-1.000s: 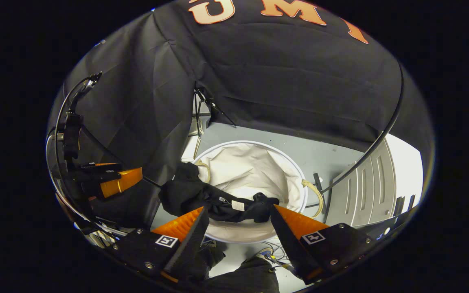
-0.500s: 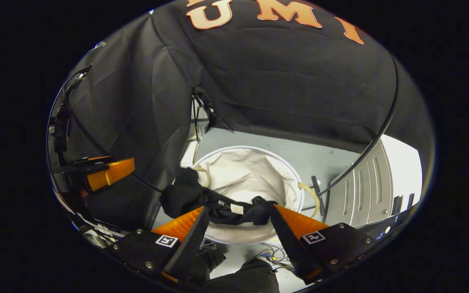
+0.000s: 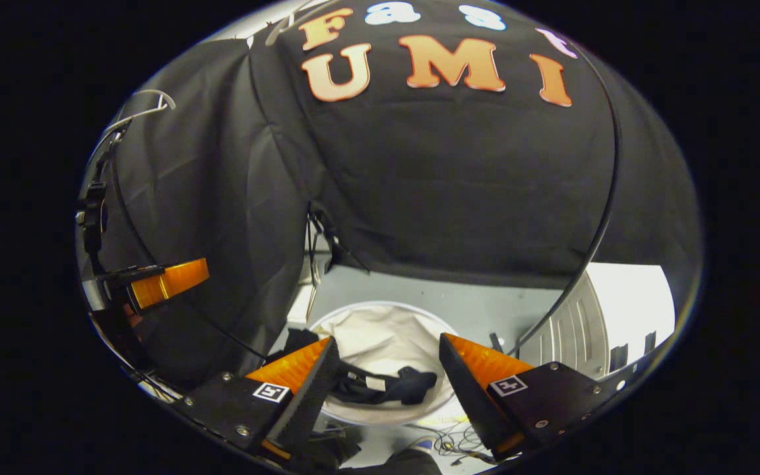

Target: Grasp the clothes on the hanger with both hands and then place them into the laundry hamper below.

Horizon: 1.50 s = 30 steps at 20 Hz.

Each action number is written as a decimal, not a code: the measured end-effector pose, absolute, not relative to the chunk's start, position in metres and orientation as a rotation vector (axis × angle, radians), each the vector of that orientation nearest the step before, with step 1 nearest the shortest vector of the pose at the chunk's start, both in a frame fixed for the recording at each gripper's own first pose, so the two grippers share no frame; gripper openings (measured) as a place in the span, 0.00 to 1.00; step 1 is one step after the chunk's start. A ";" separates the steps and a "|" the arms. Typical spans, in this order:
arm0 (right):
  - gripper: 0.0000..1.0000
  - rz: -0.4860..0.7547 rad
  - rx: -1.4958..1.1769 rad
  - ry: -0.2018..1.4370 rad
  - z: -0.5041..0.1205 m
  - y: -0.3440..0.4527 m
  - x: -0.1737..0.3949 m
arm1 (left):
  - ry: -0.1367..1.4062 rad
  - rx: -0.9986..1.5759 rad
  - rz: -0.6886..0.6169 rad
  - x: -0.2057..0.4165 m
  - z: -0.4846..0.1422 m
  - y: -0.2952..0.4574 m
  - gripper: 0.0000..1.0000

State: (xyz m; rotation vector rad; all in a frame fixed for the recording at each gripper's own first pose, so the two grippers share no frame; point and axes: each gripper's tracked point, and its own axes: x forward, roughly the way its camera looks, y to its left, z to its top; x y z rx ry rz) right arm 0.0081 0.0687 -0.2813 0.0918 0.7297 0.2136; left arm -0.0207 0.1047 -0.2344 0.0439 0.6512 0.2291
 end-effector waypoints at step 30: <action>0.94 0.055 0.043 0.099 -0.018 -0.015 0.030 | 0.089 0.025 0.127 0.024 -0.007 0.047 0.94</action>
